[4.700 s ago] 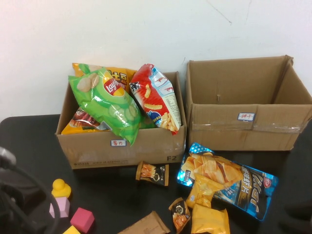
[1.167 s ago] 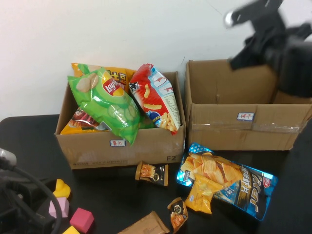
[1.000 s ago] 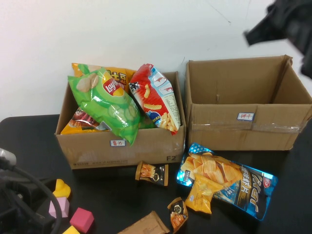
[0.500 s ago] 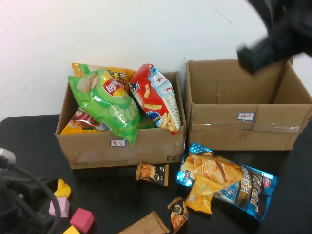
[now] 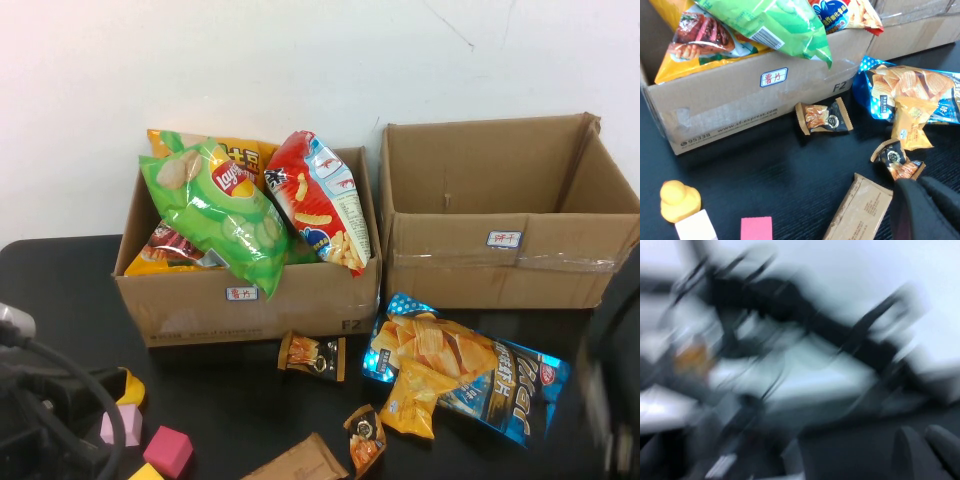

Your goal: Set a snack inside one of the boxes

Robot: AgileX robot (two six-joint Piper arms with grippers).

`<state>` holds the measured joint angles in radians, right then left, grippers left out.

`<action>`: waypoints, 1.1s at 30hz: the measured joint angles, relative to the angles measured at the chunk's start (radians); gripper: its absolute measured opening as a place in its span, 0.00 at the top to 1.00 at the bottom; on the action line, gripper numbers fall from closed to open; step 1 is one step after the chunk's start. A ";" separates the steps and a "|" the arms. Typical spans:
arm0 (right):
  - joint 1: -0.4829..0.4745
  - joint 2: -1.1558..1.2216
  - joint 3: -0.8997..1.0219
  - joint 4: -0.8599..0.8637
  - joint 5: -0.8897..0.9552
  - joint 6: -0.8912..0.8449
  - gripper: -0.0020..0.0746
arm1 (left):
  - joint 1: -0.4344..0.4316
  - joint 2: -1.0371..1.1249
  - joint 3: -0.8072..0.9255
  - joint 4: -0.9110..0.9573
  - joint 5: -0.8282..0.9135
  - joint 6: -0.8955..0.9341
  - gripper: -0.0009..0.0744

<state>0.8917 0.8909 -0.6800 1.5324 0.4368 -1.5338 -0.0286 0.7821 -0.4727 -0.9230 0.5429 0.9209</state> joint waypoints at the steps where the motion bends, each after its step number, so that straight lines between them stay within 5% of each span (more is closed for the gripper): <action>1: 0.000 -0.001 0.003 -0.097 0.053 0.094 0.92 | 0.000 0.000 0.000 0.000 0.000 0.000 0.99; 13: 0.000 -0.137 0.010 -1.346 0.431 1.144 0.97 | 0.000 -0.021 0.000 -0.059 0.008 0.134 0.99; 17: 0.000 -0.249 0.010 -1.645 0.477 1.365 0.97 | 0.000 -0.100 0.000 -0.083 0.063 0.217 0.99; 33: 0.000 -0.500 0.226 -1.781 0.432 1.675 0.98 | 0.000 -0.531 0.000 0.143 -0.086 0.093 0.99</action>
<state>0.8917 0.3909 -0.4537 -0.2490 0.8686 0.1415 -0.0286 0.2514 -0.4727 -0.7797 0.4567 1.0139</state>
